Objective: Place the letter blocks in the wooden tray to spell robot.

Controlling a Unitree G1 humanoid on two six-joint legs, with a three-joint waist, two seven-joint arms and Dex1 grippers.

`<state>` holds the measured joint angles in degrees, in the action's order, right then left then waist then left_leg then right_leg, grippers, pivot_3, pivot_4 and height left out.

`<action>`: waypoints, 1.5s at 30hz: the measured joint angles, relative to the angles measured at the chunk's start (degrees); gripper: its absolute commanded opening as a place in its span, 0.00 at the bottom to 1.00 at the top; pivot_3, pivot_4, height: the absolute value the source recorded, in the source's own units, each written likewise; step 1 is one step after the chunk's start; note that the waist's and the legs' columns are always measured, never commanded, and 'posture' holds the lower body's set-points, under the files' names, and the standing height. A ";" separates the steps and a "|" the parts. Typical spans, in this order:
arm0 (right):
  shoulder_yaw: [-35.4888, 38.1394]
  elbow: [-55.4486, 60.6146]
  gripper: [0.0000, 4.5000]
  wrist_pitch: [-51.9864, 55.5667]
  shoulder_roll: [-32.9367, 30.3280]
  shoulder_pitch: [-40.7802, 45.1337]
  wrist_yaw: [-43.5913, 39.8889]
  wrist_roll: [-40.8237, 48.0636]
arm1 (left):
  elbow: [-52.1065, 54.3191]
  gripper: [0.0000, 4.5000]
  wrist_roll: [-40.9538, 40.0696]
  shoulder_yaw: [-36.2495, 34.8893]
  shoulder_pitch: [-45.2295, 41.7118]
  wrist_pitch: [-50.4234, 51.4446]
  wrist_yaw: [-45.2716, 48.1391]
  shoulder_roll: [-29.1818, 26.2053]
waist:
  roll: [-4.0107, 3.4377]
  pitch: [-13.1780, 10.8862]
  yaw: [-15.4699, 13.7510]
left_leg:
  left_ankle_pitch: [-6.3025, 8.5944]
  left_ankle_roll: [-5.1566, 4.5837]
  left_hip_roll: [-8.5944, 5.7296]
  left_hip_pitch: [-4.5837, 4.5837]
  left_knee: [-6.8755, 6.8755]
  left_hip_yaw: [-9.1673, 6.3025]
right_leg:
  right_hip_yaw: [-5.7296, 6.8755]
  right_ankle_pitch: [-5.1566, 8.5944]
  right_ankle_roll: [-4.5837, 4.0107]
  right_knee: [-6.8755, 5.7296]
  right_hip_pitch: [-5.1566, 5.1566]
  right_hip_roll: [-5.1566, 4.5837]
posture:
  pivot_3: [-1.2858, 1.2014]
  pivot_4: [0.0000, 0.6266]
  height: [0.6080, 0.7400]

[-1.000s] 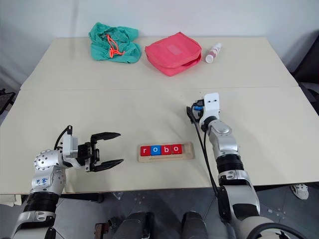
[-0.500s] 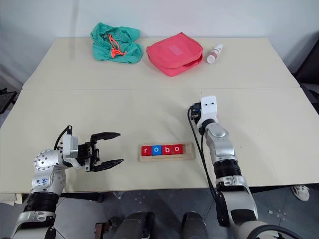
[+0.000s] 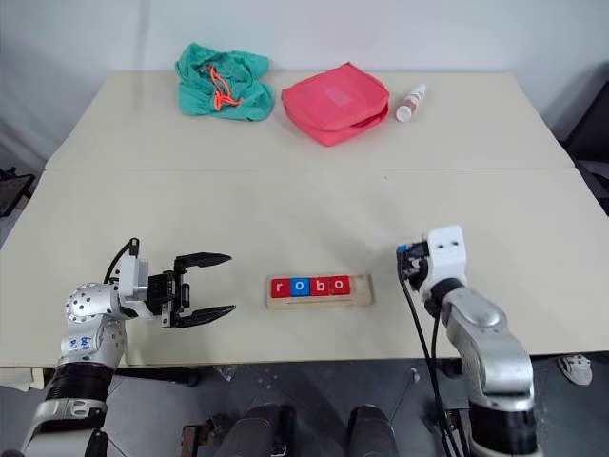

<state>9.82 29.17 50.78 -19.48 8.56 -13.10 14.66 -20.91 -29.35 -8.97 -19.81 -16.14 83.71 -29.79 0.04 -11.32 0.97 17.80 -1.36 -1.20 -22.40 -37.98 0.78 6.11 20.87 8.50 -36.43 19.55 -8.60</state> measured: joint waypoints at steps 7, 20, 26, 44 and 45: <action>0.77 6.79 0.70 5.89 2.90 -2.62 2.69 1.91 | -0.47 1.00 0.02 0.01 -1.54 0.23 0.96 -0.09 | 0.00 0.00 -0.42 | -0.01 0.01 0.00 0.01 0.01 -0.04 | -0.03 0.00 0.00 -0.01 0.01 0.02 | 0.52 0.24 1.00; 2.15 6.26 0.99 -1.48 -10.80 -4.35 -11.96 6.93 | -0.37 1.00 0.04 0.00 -1.89 1.31 0.96 -0.23 | 0.00 0.00 -0.92 | 0.00 -0.03 -0.04 0.01 -0.03 -0.02 | -0.02 0.00 0.00 0.08 -0.06 0.00 | 0.52 0.24 1.00; 0.71 -3.79 0.99 -13.73 -26.96 -4.46 -32.55 7.72 | -0.34 1.00 0.05 -0.01 -1.87 1.35 0.91 -0.31 | 0.06 0.03 -0.91 | -0.01 -0.07 0.00 0.01 -0.04 0.13 | 0.02 0.00 0.00 0.48 -0.25 0.02 | 0.52 0.24 1.00; -18.63 -47.90 0.99 -42.33 -33.41 23.83 -60.60 -6.82 | 5.50 1.00 0.01 -0.98 4.14 1.69 -2.49 -0.29 | 0.06 0.03 -0.81 | -0.01 -0.07 0.04 -0.10 -0.15 0.06 | 0.17 0.00 0.00 0.51 -0.22 -0.02 | 0.52 0.24 1.00; -19.36 -49.95 0.99 -43.26 -33.24 24.91 -61.66 -7.73 | 6.28 1.00 0.00 -1.24 4.95 1.75 -2.90 -0.30 | 0.06 0.03 -0.78 | -0.01 -0.07 0.05 -0.11 -0.15 0.06 | 0.18 0.00 0.00 0.52 -0.21 -0.01 | 0.52 0.24 1.00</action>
<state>-9.54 -20.78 7.52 -52.72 33.46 -74.76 6.93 -14.63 -29.35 -10.21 -14.86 -14.39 80.81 -30.09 0.10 -11.29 0.19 17.79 -1.43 -1.16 -22.51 -38.13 0.84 6.29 20.87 8.50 -35.92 19.34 -8.60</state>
